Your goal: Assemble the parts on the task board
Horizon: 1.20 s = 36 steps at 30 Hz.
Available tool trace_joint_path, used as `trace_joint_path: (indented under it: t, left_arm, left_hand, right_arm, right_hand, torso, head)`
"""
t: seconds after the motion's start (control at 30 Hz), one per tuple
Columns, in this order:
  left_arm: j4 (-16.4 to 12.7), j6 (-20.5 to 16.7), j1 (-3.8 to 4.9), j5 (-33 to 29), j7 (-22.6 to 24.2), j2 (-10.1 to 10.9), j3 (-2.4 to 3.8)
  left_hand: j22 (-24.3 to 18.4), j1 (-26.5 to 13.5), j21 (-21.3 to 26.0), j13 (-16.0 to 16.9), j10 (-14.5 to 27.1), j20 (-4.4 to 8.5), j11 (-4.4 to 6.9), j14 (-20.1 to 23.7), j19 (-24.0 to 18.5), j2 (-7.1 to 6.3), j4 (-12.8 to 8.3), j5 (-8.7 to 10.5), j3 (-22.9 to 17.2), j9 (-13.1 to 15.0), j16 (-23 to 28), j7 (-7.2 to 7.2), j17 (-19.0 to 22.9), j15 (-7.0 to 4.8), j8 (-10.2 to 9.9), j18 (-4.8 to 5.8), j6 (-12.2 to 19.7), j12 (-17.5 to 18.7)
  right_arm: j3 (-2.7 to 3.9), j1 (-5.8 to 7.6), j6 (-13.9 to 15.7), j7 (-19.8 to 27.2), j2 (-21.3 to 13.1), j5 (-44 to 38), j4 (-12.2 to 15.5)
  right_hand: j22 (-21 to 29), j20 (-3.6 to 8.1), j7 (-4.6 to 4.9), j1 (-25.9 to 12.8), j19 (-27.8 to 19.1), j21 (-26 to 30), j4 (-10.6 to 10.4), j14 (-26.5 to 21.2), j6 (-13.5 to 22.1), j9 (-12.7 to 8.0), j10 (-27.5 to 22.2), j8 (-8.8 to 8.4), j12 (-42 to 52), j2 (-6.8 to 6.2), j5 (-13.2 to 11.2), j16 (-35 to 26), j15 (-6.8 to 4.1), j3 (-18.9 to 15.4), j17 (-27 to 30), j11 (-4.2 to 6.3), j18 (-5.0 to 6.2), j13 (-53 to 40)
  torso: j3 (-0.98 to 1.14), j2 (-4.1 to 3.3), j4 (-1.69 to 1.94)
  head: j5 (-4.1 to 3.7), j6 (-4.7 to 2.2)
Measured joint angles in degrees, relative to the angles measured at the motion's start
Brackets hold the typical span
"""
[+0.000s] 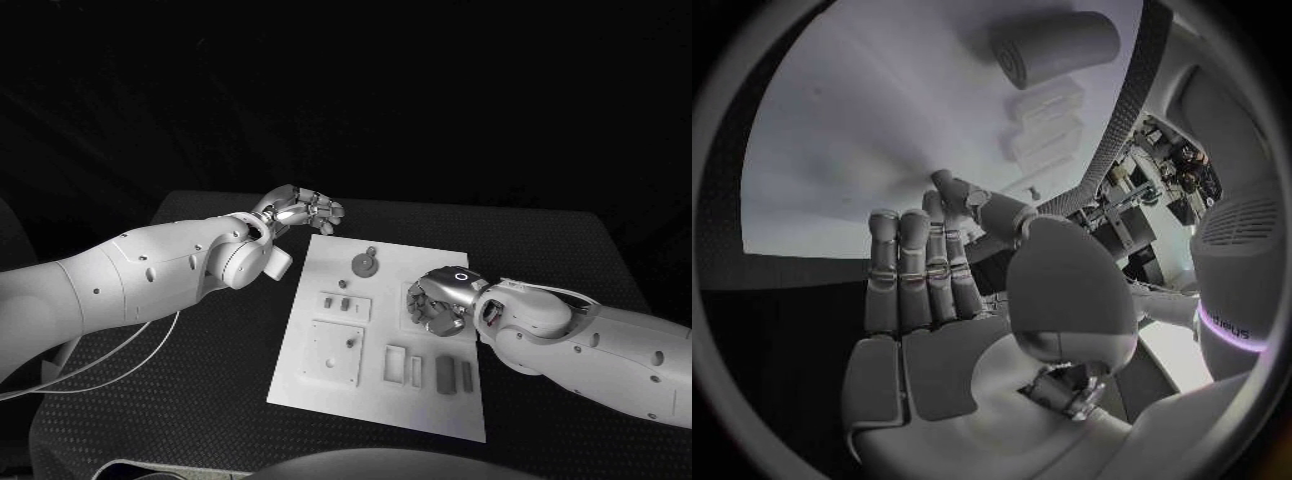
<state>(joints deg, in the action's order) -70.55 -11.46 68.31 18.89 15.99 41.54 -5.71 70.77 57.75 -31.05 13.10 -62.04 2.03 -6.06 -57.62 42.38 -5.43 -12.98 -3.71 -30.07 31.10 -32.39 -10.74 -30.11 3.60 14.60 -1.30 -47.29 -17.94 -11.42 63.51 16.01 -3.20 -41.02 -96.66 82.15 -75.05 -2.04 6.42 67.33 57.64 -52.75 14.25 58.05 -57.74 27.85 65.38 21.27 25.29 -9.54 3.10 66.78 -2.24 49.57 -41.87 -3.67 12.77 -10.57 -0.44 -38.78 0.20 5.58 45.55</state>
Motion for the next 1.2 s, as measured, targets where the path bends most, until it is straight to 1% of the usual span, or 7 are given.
trace_joint_path:
  t: [0.1, 0.33, 0.5, 0.67, 0.97, 1.07, 1.2]
  left_arm:
    - [0.0, 0.0, 0.00, 0.0, 0.0, 0.0, 0.00]
    - [0.0, 0.1, 0.00, 0.0, 0.0, 0.0, 0.00]
    - [0.1, 0.1, 0.00, 0.0, 0.0, 0.0, 0.00]
    - [0.1, 0.1, 0.00, 0.0, 0.0, 0.0, 0.00]
    - [0.2, 0.1, 0.00, 0.0, 0.0, 0.0, 0.00]
    - [0.3, 0.1, 0.00, 0.0, 0.0, 0.0, 0.00]
    - [0.3, 0.1, 0.00, 0.0, 0.0, 0.0, 0.00]
  left_hand:
    - [0.0, 0.0, 0.0, 0.0, 0.0, 0.00, 0.00, 0.0, 0.0, 0.00, 0.0, 0.00, 0.0, 0.0, 0.0, 0.00, 0.0, 0.00, 0.0, 0.00, 0.0, 0.0]
    - [0.0, 0.0, 0.0, 0.1, 0.0, 0.00, 0.00, 0.0, 0.0, 0.00, 0.0, 0.00, 0.0, 0.0, 0.0, 0.00, -0.1, 0.00, 0.0, 0.00, 0.0, 0.0]
    - [0.0, 0.0, 0.0, 0.1, 0.0, 0.00, 0.00, 0.0, 0.0, 0.00, 0.0, 0.00, 0.0, 0.0, 0.0, 0.00, -0.1, 0.00, 0.0, 0.00, 0.0, 0.0]
    - [0.0, 0.0, 0.0, 0.0, 0.0, 0.00, 0.00, 0.0, 0.0, 0.00, 0.0, 0.00, 0.0, 0.0, 0.2, 0.00, -0.2, 0.00, 0.0, 0.00, 0.0, 0.0]
    - [0.1, 0.0, 0.0, 0.1, 0.0, 0.00, 0.00, 0.0, 0.0, 0.00, 0.0, 0.00, 0.0, 0.0, 0.2, 0.00, -0.2, 0.00, 0.0, 0.00, 0.0, 0.0]
    - [0.1, 0.0, 0.0, 0.1, 0.0, 0.00, 0.00, 0.0, 0.0, 0.00, 0.0, 0.00, 0.0, 0.0, 0.2, 0.00, -0.2, 0.00, 0.0, 0.00, 0.0, 0.0]
    - [0.1, 0.0, 0.0, 0.1, 0.0, 0.00, 0.00, 0.0, 0.0, 0.00, 0.0, 0.00, 0.0, 0.0, 0.2, 0.00, -0.3, 0.00, 0.0, 0.00, 0.0, 0.0]
  right_arm:
    - [0.00, -0.01, 0.2, -0.1, -0.1, 0.0, 0.0]
    - [-0.01, -0.03, 1.0, -0.3, -0.4, 0.4, 0.3]
    - [-0.01, -0.04, 1.6, -0.3, -1.1, 2.0, 0.8]
    - [0.19, -0.04, 2.1, -0.2, -1.9, 3.8, 1.6]
    - [1.36, 0.01, 2.5, 0.3, -3.1, 7.4, 2.8]
    - [2.12, 0.06, 2.5, 0.5, -3.3, 8.8, 3.1]
    - [2.64, 0.41, 2.5, 0.6, -3.6, 10.7, 3.7]
  right_hand:
    - [0.0, 0.19, -0.03, -0.2, 0.2, -0.1, 0.2, 0.1, 0.0, 0.0, 0.3, 0.00, 0.0, 0.23, 0.0, 0.0, -0.11, 0.2, 0.0, -0.09, 0.00, -0.1]
    - [0.0, 0.50, -0.18, -0.9, 0.7, -0.6, 0.5, 0.7, -0.6, 0.0, 0.8, 0.31, 0.4, 0.84, -0.2, 0.2, -0.51, 0.2, 0.1, 0.39, 0.00, -0.4]
    - [0.0, 0.53, -0.41, -1.3, 1.1, -0.9, 0.7, 1.0, -0.8, 0.0, 1.2, 0.31, 0.4, 1.29, -0.2, 0.6, -0.42, 0.4, 0.2, 0.40, 0.00, -0.6]
    - [0.0, 0.73, -0.47, -1.6, 1.3, -0.9, 0.9, 1.2, -0.8, 0.1, 1.2, 0.32, 0.7, 1.56, -0.3, 0.6, -0.60, 0.5, 0.2, 0.40, 0.00, -0.8]
    - [0.0, 0.72, -0.47, -1.8, 1.3, -0.9, 1.0, 1.3, -0.8, 0.1, 1.4, 0.36, 0.7, 1.34, -0.3, 0.6, -0.53, 0.5, 0.2, 0.60, 0.01, -0.9]
    - [0.0, 0.72, -0.47, -2.0, 1.3, -0.9, 1.0, 1.3, -0.8, 0.1, 1.4, 0.43, 0.7, 1.48, -0.3, 0.6, -0.53, 0.5, 0.2, 0.60, 0.01, -0.9]
    - [0.0, 0.72, -0.47, -2.1, 1.3, -0.9, 1.2, 1.3, -0.8, 0.1, 1.4, 0.47, 0.7, 1.62, -0.3, 0.6, -0.52, 0.5, 0.2, 0.60, 0.01, -0.9]
  torso:
    - [0.00, 0.01, 0.00]
    - [-0.03, 0.02, 0.01]
    - [-0.01, 0.02, 0.04]
    - [0.00, 0.02, 0.01]
    - [0.00, 0.03, -0.03]
    - [0.00, 0.03, -0.02]
    - [0.00, 0.02, -0.02]
  head:
    - [-0.02, 0.04]
    - [-0.10, 0.10]
    - [-0.16, 0.12]
    - [-0.18, 0.08]
    - [-0.21, 0.04]
    - [-0.21, 0.03]
    - [-0.18, 0.03]
